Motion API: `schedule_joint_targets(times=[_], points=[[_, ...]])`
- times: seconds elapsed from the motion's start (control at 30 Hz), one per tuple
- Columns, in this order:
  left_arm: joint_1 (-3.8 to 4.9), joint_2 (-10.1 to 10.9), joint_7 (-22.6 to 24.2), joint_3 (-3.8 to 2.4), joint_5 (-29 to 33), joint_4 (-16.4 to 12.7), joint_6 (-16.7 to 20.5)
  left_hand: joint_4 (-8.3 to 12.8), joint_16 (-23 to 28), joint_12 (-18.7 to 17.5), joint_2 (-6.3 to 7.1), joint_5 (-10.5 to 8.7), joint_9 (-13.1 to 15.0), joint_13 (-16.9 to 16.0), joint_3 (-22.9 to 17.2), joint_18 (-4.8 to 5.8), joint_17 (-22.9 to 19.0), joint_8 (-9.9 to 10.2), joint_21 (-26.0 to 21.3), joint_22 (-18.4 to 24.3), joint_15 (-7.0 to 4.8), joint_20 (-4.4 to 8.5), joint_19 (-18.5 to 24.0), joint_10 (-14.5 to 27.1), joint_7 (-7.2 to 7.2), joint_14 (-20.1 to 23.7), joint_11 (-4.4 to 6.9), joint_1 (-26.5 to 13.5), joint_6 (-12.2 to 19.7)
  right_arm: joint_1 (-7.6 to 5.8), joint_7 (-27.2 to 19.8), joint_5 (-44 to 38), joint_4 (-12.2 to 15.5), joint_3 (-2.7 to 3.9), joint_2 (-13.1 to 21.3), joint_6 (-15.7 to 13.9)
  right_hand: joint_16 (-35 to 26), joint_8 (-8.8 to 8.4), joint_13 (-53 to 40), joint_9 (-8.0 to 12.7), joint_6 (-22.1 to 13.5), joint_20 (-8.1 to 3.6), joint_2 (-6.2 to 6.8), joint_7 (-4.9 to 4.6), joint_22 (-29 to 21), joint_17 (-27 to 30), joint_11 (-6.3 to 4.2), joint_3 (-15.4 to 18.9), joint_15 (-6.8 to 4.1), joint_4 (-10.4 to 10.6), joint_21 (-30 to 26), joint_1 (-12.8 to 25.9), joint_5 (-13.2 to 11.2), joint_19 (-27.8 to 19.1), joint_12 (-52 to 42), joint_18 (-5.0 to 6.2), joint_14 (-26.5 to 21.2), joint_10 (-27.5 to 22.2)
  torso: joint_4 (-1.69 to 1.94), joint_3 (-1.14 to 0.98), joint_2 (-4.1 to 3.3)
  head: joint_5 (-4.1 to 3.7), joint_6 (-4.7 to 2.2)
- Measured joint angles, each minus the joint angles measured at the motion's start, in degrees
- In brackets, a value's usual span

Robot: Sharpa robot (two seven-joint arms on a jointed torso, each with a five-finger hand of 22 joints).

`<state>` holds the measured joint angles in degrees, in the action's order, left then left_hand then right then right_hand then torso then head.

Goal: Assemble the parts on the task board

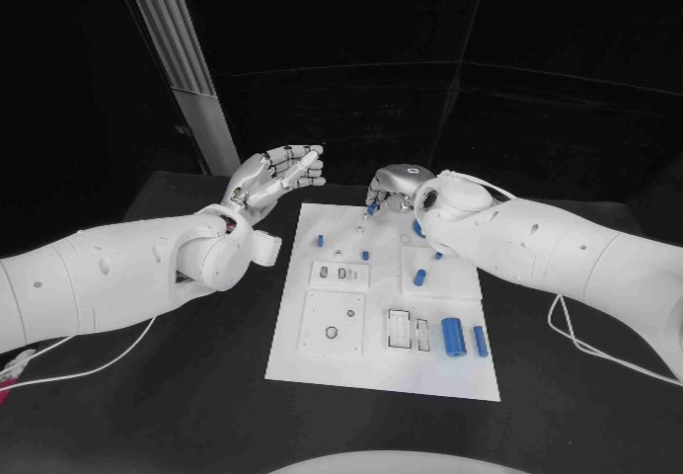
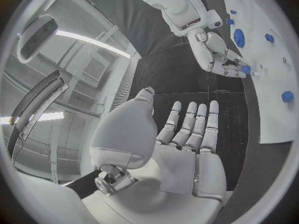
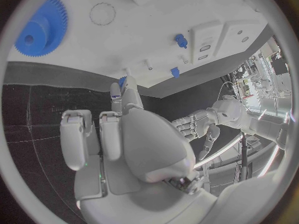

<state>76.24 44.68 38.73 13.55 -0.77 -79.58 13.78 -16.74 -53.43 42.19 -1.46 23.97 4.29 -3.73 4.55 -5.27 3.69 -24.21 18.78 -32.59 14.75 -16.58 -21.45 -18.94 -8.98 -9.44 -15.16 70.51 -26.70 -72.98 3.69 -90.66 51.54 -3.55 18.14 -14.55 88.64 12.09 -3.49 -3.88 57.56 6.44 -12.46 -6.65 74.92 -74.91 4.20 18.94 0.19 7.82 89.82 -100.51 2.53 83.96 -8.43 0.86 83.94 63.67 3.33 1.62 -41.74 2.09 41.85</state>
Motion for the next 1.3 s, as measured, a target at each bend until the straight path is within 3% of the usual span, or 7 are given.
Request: schedule_joint_targets(times=[0.5, 1.3], points=[[0.05, -0.2, 0.0, -0.01, 0.0, 0.4, -0.2, 0.0, 0.0, 0.0, 0.0, 0.0, 0.0, 0.0, 0.0, 0.0, 0.0, -0.1, 0.0, 0.1, 0.0, 0.0, 0.0, 0.2, 0.0, 0.0, 0.21, 0.0, 0.0, 0.0, -0.1, 0.0, -0.1, 0.01, -0.1, 0.3, 0.0, -0.01, 0.0, 0.0, 0.0, 0.0, 0.0, 0.0, 0.0, 0.0, 0.0, 0.0, 0.0, 0.0, 0.0, 0.0, 0.0, 0.0, 0.0, 0.0, 0.0, 0.0, 0.25, 0.02, -0.41, 0.02, 0.34], [0.05, -0.6, 0.0, -0.01, 0.0, 0.8, -0.7, 0.0, 0.0, 0.0, -0.41, 0.0, 0.0, 0.0, 0.0, 0.0, 0.0, -0.2, 0.0, 0.1, 0.21, -0.16, 0.2, 0.4, -0.21, 0.2, 0.01, 0.0, 0.2, 0.0, -0.4, 0.0, -0.6, 0.01, -0.4, 0.2, 0.0, -0.17, 0.0, 0.0, 0.0, 0.0, 0.01, 0.01, 0.0, 0.0, 0.0, -0.2, 0.0, 0.2, 0.0, 0.0, 0.0, 0.0, 0.3, 0.0, 0.0, 0.0, 0.25, 0.07, -0.43, 0.18, 0.75]])
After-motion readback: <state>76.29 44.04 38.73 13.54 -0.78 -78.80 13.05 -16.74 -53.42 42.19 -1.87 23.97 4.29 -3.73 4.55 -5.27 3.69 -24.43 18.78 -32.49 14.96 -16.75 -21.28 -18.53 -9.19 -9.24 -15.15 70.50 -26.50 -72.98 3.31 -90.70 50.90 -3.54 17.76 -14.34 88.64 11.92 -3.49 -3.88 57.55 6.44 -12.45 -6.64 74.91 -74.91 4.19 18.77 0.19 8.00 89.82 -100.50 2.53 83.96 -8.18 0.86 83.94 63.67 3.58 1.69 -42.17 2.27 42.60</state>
